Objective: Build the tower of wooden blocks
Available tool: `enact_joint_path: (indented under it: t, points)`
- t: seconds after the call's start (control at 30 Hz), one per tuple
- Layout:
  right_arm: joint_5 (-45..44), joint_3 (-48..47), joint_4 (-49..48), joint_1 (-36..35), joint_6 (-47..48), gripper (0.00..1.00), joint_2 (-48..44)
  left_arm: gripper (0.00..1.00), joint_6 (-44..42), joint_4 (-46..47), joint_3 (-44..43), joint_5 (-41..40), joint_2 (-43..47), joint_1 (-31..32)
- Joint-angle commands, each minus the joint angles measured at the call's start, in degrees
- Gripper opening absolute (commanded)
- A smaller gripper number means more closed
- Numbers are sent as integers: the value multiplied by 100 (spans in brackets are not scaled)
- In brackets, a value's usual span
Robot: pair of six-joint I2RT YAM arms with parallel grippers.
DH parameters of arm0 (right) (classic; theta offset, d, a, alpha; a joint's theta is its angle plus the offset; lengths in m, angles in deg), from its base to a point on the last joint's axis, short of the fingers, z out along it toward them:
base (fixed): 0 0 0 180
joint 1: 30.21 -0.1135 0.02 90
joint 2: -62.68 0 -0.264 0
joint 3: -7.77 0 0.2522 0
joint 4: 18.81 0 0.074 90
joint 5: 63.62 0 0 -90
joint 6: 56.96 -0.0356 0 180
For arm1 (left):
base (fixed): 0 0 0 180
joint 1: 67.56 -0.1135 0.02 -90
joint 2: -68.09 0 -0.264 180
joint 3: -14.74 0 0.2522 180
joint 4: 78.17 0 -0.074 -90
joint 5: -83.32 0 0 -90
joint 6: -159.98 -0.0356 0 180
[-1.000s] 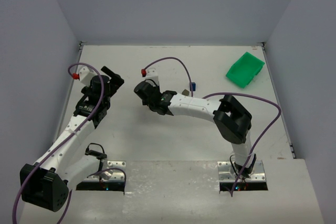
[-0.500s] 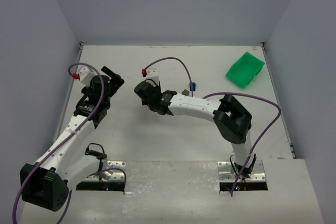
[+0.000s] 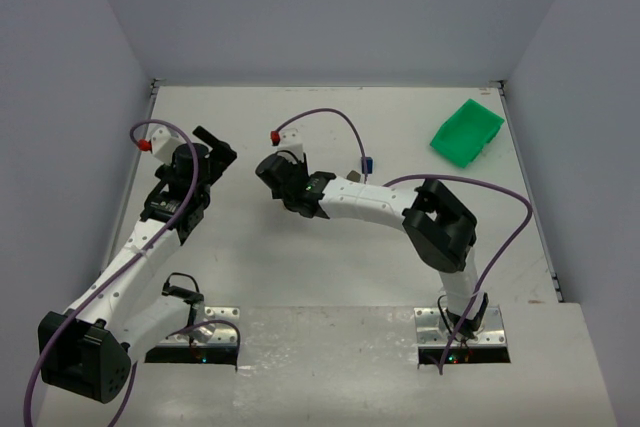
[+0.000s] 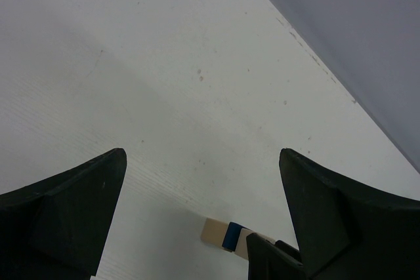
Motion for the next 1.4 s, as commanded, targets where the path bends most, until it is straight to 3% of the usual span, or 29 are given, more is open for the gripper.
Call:
enact_joint_path:
  t: [0.0, 0.5, 0.77, 1.37]
  points:
    - [-228, -269, -129, 36, 41, 46, -37, 100, -4, 95, -69, 15, 21, -29]
    - [260, -134, -376, 32, 235, 49, -440, 100, -12, 91, -65, -3, 47, -29]
    - [291, 209, -340, 69, 89, 55, -641, 100, -4, 86, -44, -12, 91, -29]
    - [824, 355, -318, 84, -240, 56, -572, 100, -4, 99, -43, 19, 69, -29]
